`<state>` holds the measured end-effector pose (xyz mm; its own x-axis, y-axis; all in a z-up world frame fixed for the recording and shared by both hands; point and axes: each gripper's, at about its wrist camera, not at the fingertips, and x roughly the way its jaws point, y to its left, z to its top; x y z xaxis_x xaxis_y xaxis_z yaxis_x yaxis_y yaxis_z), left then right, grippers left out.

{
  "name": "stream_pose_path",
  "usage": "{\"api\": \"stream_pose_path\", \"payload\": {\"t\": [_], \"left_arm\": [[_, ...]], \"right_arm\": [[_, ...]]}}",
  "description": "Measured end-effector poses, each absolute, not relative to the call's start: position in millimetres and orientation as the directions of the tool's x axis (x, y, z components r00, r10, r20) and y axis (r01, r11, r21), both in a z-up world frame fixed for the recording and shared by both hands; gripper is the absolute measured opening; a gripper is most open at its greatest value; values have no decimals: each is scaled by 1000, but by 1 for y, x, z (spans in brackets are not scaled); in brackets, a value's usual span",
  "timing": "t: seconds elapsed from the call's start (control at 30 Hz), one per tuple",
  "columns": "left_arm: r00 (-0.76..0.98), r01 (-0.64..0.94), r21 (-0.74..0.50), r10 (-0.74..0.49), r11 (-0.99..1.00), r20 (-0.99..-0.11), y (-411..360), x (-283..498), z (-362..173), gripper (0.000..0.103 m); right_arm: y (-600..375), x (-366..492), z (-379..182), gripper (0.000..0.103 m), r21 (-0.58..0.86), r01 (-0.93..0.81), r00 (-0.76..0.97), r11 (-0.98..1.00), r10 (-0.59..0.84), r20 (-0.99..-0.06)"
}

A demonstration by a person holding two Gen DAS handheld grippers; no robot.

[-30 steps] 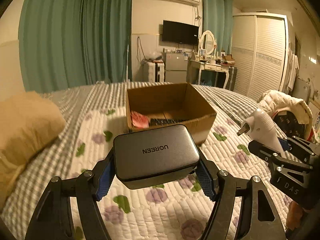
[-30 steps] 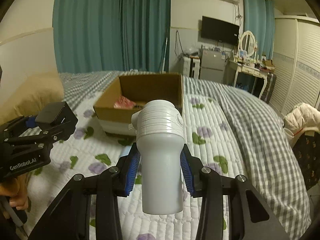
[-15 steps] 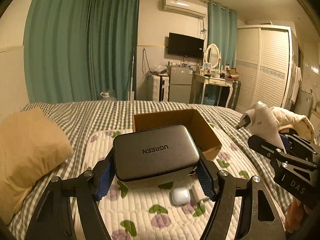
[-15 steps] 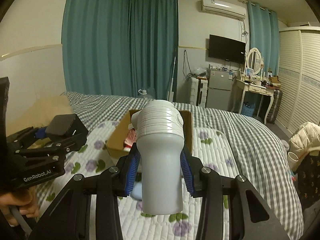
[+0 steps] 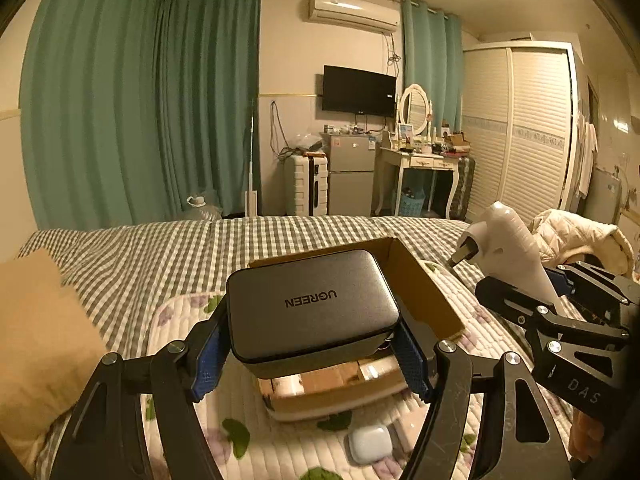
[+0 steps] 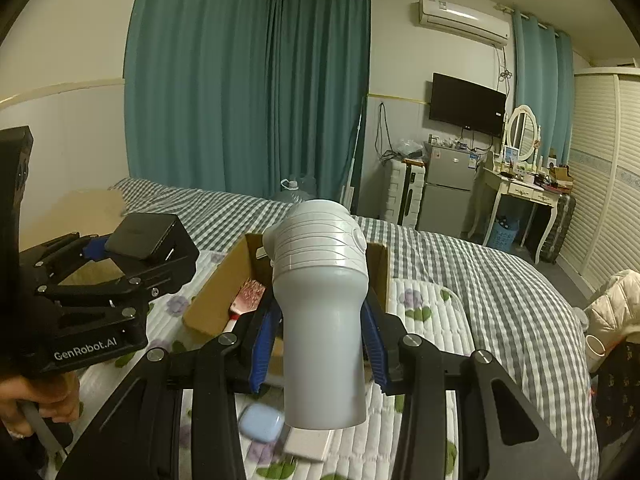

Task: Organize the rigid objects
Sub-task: 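Lower the charger into the box with the left gripper while the right gripper releases the plug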

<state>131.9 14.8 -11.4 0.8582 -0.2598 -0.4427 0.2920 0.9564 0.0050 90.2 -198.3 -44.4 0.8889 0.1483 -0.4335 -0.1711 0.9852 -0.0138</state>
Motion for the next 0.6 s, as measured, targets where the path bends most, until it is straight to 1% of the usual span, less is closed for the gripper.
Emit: {"api": "stream_pose_path", "payload": {"t": [0.07, 0.13, 0.27, 0.3, 0.4, 0.5, 0.53, 0.6], "left_arm": [[857, 293, 6, -260, 956, -445, 12, 143, -13, 73], [842, 301, -7, -269, 954, -469, 10, 162, -20, 73], [819, 305, -19, -272, 952, -505, 1, 191, -33, 73], [815, 308, -22, -276, 951, -510, -1, 197, -36, 73], [790, 323, -44, -294, 946, -538, -6, 216, -46, 73], [761, 319, -60, -293, 946, -579, -7, 233, -58, 73], [755, 317, -58, -289, 947, -588, -7, 237, -60, 73], [747, 309, -42, -270, 950, -607, -9, 247, -65, 73]], "right_arm": [[-198, 102, -47, 40, -14, -169, 888, 986, 146, -437], [-198, 117, -50, 40, -4, -167, 881, 986, 148, -449], [-197, 150, -68, 40, 19, -157, 840, 987, 144, -524], [-199, 165, -77, 40, 4, -155, 828, 988, 132, -545], [-197, 175, -84, 40, -19, -156, 821, 988, 119, -559], [-200, 193, -96, 40, -21, -154, 798, 988, 111, -592], [-205, 206, -104, 40, -17, -155, 779, 988, 112, -617], [-207, 211, -108, 40, -13, -155, 771, 988, 112, -627]]}}
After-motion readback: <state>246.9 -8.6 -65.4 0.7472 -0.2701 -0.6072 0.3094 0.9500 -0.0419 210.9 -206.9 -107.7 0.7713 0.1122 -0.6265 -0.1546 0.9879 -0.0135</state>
